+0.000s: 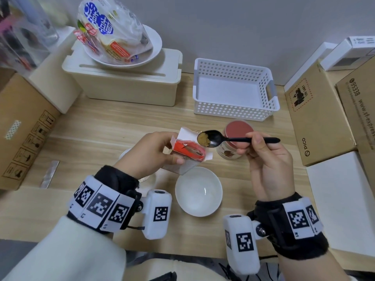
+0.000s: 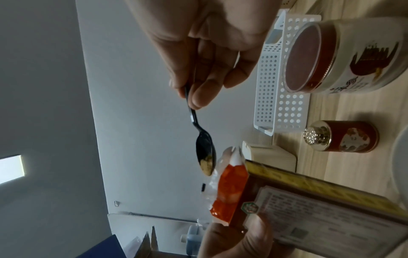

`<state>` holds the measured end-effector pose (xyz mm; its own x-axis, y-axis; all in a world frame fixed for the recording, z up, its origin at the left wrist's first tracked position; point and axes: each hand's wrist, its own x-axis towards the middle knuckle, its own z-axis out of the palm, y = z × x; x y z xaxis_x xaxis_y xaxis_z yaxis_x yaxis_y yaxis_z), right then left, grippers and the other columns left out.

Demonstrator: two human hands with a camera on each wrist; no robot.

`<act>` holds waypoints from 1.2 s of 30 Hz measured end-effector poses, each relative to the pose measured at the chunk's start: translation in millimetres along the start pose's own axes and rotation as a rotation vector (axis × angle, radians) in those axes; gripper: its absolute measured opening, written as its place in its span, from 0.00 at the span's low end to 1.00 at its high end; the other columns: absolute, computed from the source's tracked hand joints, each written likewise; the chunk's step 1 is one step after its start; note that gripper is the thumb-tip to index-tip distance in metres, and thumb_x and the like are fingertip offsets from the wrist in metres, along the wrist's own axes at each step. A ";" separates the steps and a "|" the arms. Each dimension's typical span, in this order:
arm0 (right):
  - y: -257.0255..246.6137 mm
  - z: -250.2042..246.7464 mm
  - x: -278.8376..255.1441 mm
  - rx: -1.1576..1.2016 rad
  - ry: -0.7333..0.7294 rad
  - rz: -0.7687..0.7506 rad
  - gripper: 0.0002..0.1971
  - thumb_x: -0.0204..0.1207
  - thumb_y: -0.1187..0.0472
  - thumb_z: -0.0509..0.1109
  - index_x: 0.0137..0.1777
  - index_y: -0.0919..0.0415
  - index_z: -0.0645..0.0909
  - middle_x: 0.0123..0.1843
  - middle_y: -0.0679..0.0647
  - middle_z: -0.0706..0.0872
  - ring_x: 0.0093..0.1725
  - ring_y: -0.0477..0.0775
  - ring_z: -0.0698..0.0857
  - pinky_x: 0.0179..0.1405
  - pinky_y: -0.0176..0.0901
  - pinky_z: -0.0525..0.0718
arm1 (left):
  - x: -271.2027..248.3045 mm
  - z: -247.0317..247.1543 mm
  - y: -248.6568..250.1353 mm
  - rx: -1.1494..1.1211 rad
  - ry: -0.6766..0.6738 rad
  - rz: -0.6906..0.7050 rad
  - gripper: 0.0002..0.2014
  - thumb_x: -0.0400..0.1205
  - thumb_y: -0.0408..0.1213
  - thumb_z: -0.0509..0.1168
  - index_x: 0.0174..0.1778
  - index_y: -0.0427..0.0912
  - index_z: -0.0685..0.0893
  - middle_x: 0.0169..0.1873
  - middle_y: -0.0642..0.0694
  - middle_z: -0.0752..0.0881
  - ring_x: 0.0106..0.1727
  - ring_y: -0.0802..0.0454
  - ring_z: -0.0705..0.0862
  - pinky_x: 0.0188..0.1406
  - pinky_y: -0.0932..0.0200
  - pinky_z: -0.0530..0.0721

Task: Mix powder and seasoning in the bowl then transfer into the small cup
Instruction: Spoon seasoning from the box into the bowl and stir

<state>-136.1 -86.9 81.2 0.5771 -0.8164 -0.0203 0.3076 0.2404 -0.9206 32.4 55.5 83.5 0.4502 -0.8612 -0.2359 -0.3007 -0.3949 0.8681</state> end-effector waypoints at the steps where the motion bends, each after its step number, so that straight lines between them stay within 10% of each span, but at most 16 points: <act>1: 0.6 -1.0 1.0 0.008 -0.003 0.005 0.12 0.62 0.55 0.71 0.38 0.64 0.84 0.28 0.54 0.88 0.26 0.49 0.83 0.32 0.36 0.83 | 0.5 0.0 -0.6 -0.003 -0.002 -0.003 0.16 0.70 0.28 0.74 0.33 0.57 0.81 0.42 0.48 0.88 0.53 0.44 0.83 0.56 0.49 0.79; 5: 1.9 -2.7 2.7 0.024 -0.002 0.017 0.14 0.62 0.54 0.71 0.39 0.67 0.82 0.27 0.54 0.88 0.26 0.48 0.83 0.31 0.35 0.83 | 2.9 1.4 -5.5 0.010 0.000 -0.002 0.09 0.71 0.29 0.75 0.39 0.49 0.86 0.46 0.44 0.89 0.54 0.44 0.83 0.58 0.47 0.80; 10: 7.9 -17.7 -3.2 0.019 0.002 0.028 0.08 0.61 0.54 0.71 0.33 0.59 0.87 0.26 0.52 0.87 0.27 0.48 0.84 0.32 0.35 0.83 | 6.7 -4.0 -10.0 -0.030 0.100 -0.014 0.12 0.70 0.29 0.74 0.41 0.52 0.85 0.43 0.56 0.87 0.44 0.66 0.83 0.45 0.75 0.76; 15: 45.1 -43.8 -23.3 -0.537 -0.251 0.045 0.06 0.67 0.65 0.74 0.35 0.52 0.87 0.31 0.42 0.89 0.33 0.41 0.86 0.41 0.30 0.82 | 10.9 -6.3 -17.9 -0.104 0.285 -0.038 0.10 0.71 0.31 0.74 0.47 0.40 0.86 0.42 0.54 0.87 0.42 0.69 0.83 0.40 0.78 0.76; 20: 62.2 -55.0 -33.8 -0.793 -0.439 -0.052 0.07 0.68 0.53 0.70 0.42 0.51 0.88 0.40 0.32 0.89 0.43 0.40 0.87 0.44 0.33 0.83 | 15.8 0.8 -25.0 -0.137 0.377 -0.062 0.12 0.70 0.35 0.75 0.49 0.45 0.86 0.44 0.50 0.89 0.48 0.50 0.85 0.48 0.63 0.79; 26: 57.3 -50.7 -30.2 -0.862 -0.455 -0.091 0.09 0.69 0.51 0.69 0.42 0.52 0.88 0.40 0.38 0.89 0.41 0.44 0.86 0.42 0.45 0.83 | 36.4 -5.0 -22.1 -0.210 0.430 -0.080 0.21 0.68 0.26 0.72 0.43 0.58 0.75 0.39 0.58 0.81 0.41 0.54 0.82 0.43 0.52 0.85; 36: 57.7 -51.3 -23.5 -0.853 -0.453 -0.033 0.08 0.68 0.48 0.69 0.46 0.45 0.86 0.45 0.37 0.89 0.43 0.41 0.87 0.46 0.44 0.84 | 87.1 -24.4 -44.7 -0.001 0.340 -0.178 0.18 0.66 0.23 0.71 0.52 0.37 0.80 0.47 0.44 0.85 0.52 0.41 0.84 0.52 0.45 0.82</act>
<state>-170.7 -80.8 8.6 0.8701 -0.4929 -0.0013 -0.2209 -0.3875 -0.8950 105.5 6.0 34.9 0.7487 -0.6237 -0.2248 -0.1919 -0.5285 0.8270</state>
